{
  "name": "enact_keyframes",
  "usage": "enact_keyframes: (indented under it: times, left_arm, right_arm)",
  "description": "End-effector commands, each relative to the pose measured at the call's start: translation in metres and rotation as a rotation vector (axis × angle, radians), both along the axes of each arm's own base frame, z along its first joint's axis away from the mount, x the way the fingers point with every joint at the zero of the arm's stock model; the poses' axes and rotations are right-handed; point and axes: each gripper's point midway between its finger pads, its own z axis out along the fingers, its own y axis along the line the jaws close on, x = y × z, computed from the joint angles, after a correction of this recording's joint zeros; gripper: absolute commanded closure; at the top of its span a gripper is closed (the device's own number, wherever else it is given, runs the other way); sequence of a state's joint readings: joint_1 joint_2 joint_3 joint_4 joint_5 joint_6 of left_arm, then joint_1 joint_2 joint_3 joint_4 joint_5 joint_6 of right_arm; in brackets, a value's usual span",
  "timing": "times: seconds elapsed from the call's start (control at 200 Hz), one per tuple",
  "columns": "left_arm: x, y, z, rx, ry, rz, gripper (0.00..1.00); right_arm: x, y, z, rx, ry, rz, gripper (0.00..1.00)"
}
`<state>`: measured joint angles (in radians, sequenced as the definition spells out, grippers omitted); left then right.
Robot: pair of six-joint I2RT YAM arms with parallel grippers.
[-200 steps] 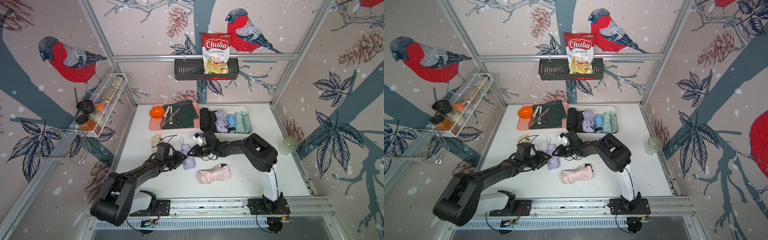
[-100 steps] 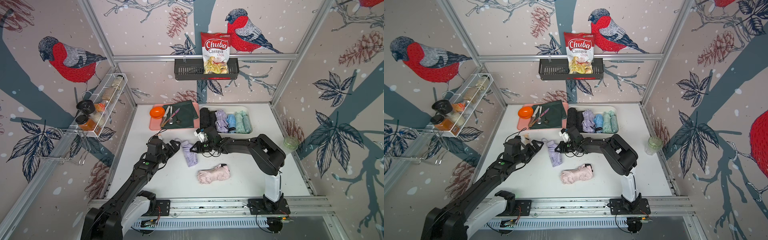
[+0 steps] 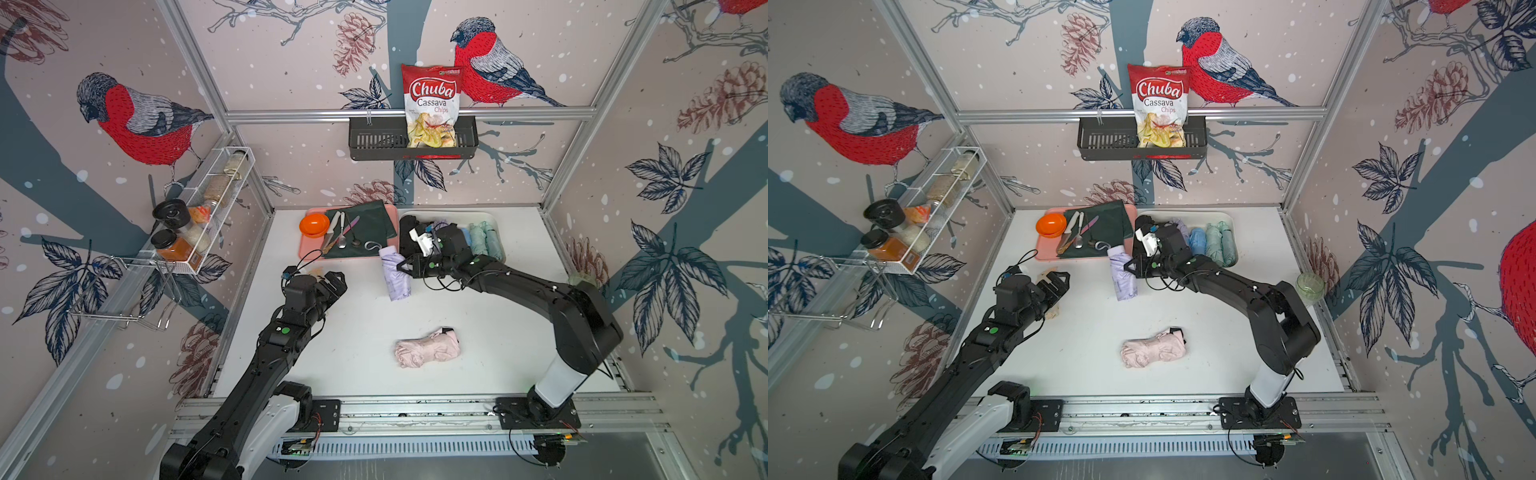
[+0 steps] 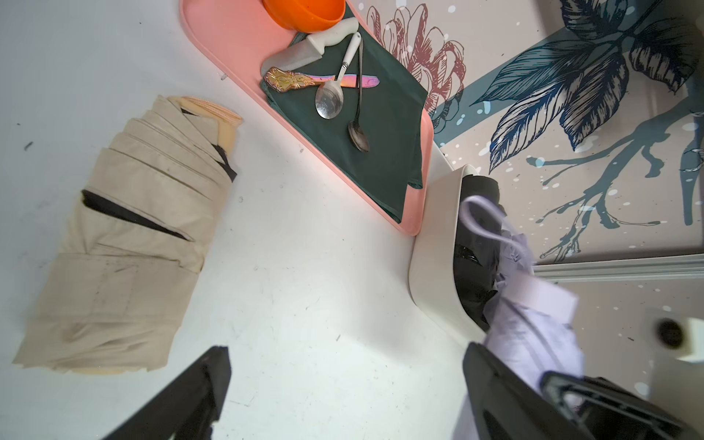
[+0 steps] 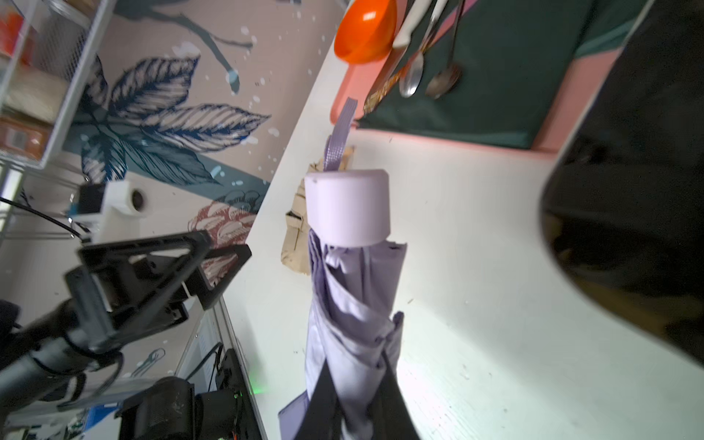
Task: Put the umbrella into the storage box
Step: Pick up the umbrella from the center of the board, then place the umbrella in the storage box.
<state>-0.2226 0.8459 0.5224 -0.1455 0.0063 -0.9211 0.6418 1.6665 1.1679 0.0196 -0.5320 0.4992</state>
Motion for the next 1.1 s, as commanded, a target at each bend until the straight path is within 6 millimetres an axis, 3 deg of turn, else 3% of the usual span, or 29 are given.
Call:
enact_keyframes:
  times: [0.0, 0.205, 0.345, 0.485, 0.901, 1.096]
  left_arm:
    - [0.008, 0.004, 0.009, 0.030, -0.038, 0.008, 0.02]
    - [0.017, -0.001, 0.009, 0.020, -0.050, -0.009, 0.01]
    - [0.021, -0.005, 0.001, 0.020, -0.032, -0.025, 0.02]
    - [0.025, -0.008, -0.006, 0.020, -0.012, -0.037, 0.02]
    - [0.032, -0.010, -0.016, 0.021, 0.017, -0.046, 0.02]
    - [0.032, -0.008, -0.018, 0.025, 0.024, -0.037, 0.02]
  right_arm:
    - [0.021, -0.033, 0.028, -0.011, -0.094, -0.068, 1.00]
    - [0.064, -0.114, 0.051, -0.020, -0.144, -0.262, 0.99]
    - [0.088, -0.158, 0.043, -0.047, -0.134, -0.355, 0.98]
    - [0.109, -0.190, 0.028, -0.055, -0.101, -0.393, 0.98]
    - [0.157, -0.215, -0.023, -0.160, -0.039, -0.407, 0.98]
    - [0.161, -0.206, -0.042, -0.140, 0.013, -0.361, 0.96]
